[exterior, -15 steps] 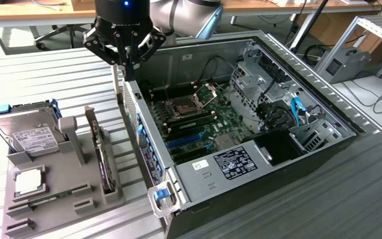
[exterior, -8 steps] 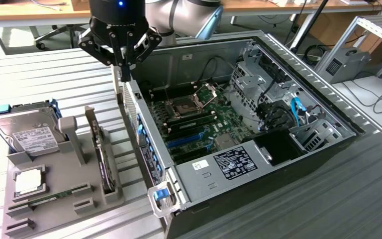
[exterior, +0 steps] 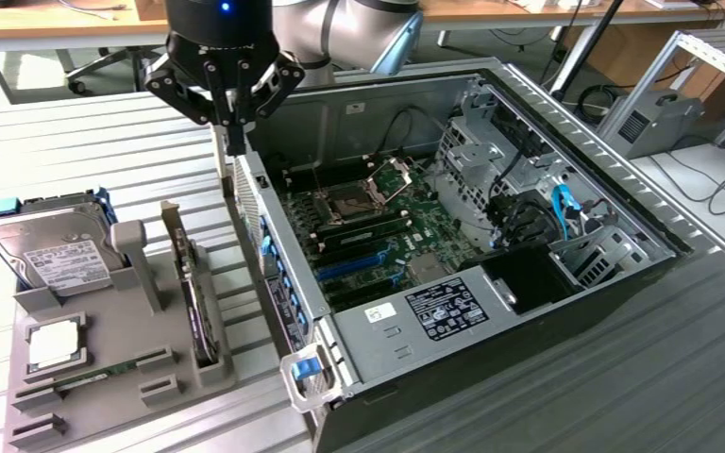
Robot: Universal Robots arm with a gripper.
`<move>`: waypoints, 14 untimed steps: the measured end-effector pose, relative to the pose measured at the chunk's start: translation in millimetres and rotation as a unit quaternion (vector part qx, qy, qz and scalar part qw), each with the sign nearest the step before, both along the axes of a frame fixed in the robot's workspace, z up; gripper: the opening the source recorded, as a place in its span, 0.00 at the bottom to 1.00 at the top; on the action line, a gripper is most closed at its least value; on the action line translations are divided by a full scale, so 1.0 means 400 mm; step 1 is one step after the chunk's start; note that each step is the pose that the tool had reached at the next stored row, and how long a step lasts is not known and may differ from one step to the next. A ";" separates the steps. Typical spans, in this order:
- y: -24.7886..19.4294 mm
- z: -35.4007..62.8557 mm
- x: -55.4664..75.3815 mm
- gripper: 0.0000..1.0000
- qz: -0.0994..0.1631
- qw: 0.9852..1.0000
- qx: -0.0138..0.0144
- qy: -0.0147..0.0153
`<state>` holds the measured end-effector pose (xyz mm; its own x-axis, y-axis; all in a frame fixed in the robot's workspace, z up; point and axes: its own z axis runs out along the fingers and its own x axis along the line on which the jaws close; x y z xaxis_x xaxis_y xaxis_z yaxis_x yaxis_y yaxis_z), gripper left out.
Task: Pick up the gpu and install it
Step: 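Reach for the gpu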
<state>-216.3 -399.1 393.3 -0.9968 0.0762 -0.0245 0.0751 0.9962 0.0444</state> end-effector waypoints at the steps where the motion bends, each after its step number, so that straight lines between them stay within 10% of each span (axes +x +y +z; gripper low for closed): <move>1: 0.000 0.000 0.000 0.11 0.000 1.000 0.000 0.000; 14: 0.000 0.000 -0.008 0.11 0.000 1.000 0.000 0.000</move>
<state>-219.3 -399.1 393.3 -0.9968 0.0762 -0.0244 0.0751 0.9962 0.0443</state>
